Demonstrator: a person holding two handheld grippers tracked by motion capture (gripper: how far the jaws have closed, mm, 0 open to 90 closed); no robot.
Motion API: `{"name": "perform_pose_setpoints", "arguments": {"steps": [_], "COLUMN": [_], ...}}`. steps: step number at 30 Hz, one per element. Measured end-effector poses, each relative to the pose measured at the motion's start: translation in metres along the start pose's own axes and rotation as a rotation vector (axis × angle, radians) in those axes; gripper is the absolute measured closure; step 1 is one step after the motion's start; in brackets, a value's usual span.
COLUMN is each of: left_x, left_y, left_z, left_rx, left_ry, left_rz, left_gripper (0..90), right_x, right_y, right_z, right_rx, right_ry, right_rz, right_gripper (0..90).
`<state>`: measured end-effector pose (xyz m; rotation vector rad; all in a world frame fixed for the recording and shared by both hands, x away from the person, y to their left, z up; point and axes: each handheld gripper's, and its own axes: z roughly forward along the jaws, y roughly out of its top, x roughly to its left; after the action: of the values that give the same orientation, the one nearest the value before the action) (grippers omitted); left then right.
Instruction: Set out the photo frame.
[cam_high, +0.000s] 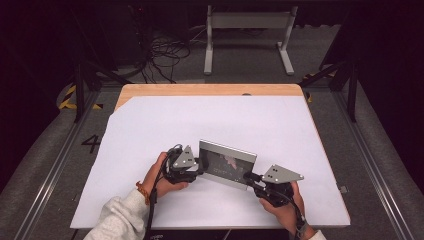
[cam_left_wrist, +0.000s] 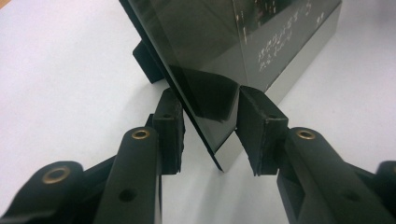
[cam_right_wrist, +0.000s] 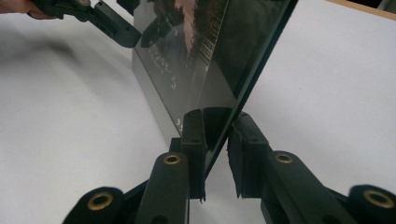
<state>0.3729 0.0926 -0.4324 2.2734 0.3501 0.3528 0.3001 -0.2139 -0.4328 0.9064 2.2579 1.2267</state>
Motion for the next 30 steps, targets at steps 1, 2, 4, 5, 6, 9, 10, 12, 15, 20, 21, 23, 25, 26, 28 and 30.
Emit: {"name": "perform_pose_setpoints", "arguments": {"steps": [1, 2, 4, 5, 6, 9, 10, 12, 15, 20, 21, 23, 25, 26, 28, 30], "left_x": [-0.001, -0.002, -0.004, -0.005, -0.005, -0.007, -0.008, -0.010, -0.011, -0.018, -0.020, -0.021, -0.021, -0.022, -0.023, -0.024], "left_y": [-0.001, -0.001, -0.003, -0.004, -0.005, -0.006, -0.007, -0.009, -0.010, -0.011, -0.011, -0.012, -0.012, -0.012, -0.013, -0.013], "left_z": [-0.001, -0.002, -0.004, -0.005, -0.006, -0.008, -0.008, -0.010, -0.012, -0.010, -0.010, -0.009, -0.008, -0.006, -0.002, 0.001], "left_rx": [0.001, 0.001, 0.005, 0.003, 0.004, 0.009, 0.007, 0.010, 0.012, 0.019, 0.019, 0.019, 0.023, 0.027, 0.039, 0.049], "left_ry": [0.003, 0.006, 0.011, 0.013, 0.014, 0.019, 0.019, 0.026, 0.033, 0.067, 0.074, 0.078, 0.078, 0.075, 0.077, 0.082], "left_rz": [-0.003, -0.007, -0.004, -0.009, -0.009, -0.009, -0.012, -0.014, -0.024, -0.048, -0.048, -0.053, -0.052, -0.051, -0.048, -0.048], "left_gripper": [63.3, 63.5, 63.6, 63.9, 64.0, 64.2, 64.2, 64.3, 64.3, 61.7, 60.2, 59.7, 59.6, 57.9, 56.6, 56.5], "right_x": [0.000, -0.001, -0.002, -0.002, -0.002, -0.003, -0.003, -0.004, -0.006, -0.008, -0.008, -0.008, -0.006, -0.006, -0.007, -0.008], "right_y": [0.000, 0.001, 0.001, 0.002, 0.002, 0.003, 0.004, 0.004, 0.006, 0.008, 0.008, 0.007, 0.007, 0.006, 0.005, 0.004], "right_z": [0.001, 0.001, 0.003, 0.004, 0.005, 0.007, 0.007, 0.009, 0.012, 0.015, 0.015, 0.015, 0.015, 0.016, 0.017, 0.017], "right_rx": [0.000, -0.001, -0.003, -0.002, -0.002, -0.002, -0.002, -0.002, 0.000, -0.005, -0.005, -0.006, -0.003, 0.002, 0.023, 0.030], "right_ry": [0.000, 0.001, 0.002, -0.001, -0.001, 0.002, 0.004, 0.007, 0.011, 0.023, 0.023, 0.017, 0.007, 0.010, 0.016, 0.023], "right_rz": [-0.002, -0.001, 0.002, -0.003, -0.004, -0.005, -0.004, -0.005, -0.006, -0.006, -0.008, -0.016, -0.024, -0.021, -0.032, -0.035], "right_gripper": [76.6, 76.5, 75.8, 75.4, 75.2, 74.6, 74.4, 73.9, 73.2, 72.7, 72.7, 72.4, 72.3, 72.5, 73.2, 73.9]}}
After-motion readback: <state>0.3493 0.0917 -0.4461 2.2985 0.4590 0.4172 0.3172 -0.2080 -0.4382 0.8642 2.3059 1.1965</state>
